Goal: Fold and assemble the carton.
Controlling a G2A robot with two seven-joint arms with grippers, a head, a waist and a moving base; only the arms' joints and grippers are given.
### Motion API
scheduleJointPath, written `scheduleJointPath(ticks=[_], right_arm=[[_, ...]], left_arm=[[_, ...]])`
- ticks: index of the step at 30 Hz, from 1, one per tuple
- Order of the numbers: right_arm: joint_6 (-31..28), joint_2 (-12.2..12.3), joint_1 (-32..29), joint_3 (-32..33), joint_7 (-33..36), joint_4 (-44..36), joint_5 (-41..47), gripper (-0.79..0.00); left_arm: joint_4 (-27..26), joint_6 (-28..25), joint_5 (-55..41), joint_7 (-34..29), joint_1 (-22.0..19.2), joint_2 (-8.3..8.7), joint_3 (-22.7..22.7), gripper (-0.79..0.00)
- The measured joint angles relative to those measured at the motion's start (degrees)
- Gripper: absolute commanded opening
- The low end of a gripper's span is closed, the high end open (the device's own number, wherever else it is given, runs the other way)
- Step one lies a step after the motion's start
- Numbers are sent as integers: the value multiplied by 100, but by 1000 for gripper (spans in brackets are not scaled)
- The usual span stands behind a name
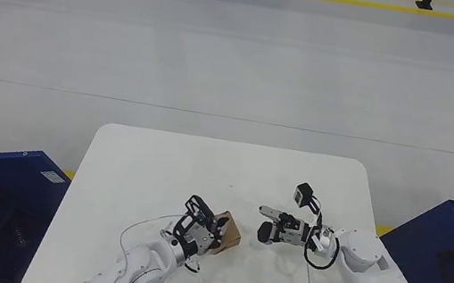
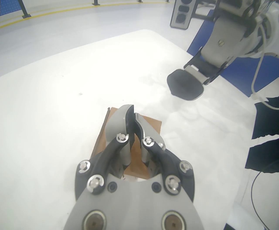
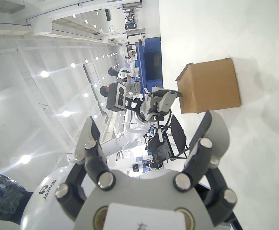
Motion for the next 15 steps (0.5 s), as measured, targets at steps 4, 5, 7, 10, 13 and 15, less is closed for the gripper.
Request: scheduleJointPath(ticks=[4,5,7,10,13,15], right_arm=[[0,0,0,0,0,0,0,0],[0,0,0,0,0,0,0,0],[0,0,0,0,0,0,0,0],[0,0,0,0,0,0,0,0],[0,0,0,0,0,0,0,0],[0,0,0,0,0,0,0,0]], left_arm=[[-86,-21,-15,-176,63,18,-47,-785],[-57,-15,23,-242,51,16,-25,-785],[6,30,87,-284,30,5,22,-785],[69,93,102,-265,-3,-17,81,-785],[-69,26,10,-102,54,-19,69,-785],[-187,-36,9,-50,122,-1,20,-785]])
